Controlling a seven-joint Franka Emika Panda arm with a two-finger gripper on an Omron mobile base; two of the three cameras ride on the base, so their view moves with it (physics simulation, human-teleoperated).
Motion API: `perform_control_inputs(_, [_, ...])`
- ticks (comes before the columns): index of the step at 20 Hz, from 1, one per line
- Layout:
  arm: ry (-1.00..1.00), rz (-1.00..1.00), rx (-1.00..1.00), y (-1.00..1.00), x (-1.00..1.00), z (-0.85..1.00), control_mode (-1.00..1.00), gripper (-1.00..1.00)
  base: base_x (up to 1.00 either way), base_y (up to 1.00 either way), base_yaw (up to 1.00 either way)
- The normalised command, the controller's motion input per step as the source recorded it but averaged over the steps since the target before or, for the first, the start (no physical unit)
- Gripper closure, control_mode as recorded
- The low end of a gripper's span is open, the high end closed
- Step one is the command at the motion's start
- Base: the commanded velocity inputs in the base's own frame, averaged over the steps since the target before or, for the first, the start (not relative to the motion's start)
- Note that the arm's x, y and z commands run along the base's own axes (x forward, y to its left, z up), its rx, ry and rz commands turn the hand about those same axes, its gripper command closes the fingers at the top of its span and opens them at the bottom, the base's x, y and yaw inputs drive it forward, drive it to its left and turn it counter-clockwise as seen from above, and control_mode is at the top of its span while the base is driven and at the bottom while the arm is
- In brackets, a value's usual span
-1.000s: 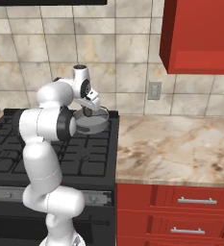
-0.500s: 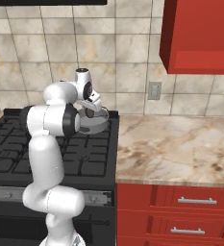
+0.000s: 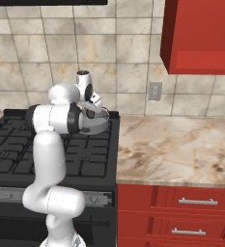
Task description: Open the cabinet and move the ladle to the pot. Then close the cabinet.
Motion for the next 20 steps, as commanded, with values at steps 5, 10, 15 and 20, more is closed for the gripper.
perform_control_inputs(5, [0.00, 0.00, -0.01, 0.08, 0.21, -0.20, -1.00, 1.00, 0.00, 0.00, 0.00])
perform_control_inputs(10, [0.00, 0.00, -0.01, 0.06, 0.26, -0.22, -1.00, 1.00, 0.00, 0.00, 0.00])
perform_control_inputs(15, [0.00, 0.00, -0.01, 0.04, 0.23, -0.15, -1.00, 1.00, 0.00, 0.00, 0.00])
perform_control_inputs(20, [0.00, 0.00, 0.00, 0.02, 0.17, -0.07, -1.00, 1.00, 0.00, 0.00, 0.00])
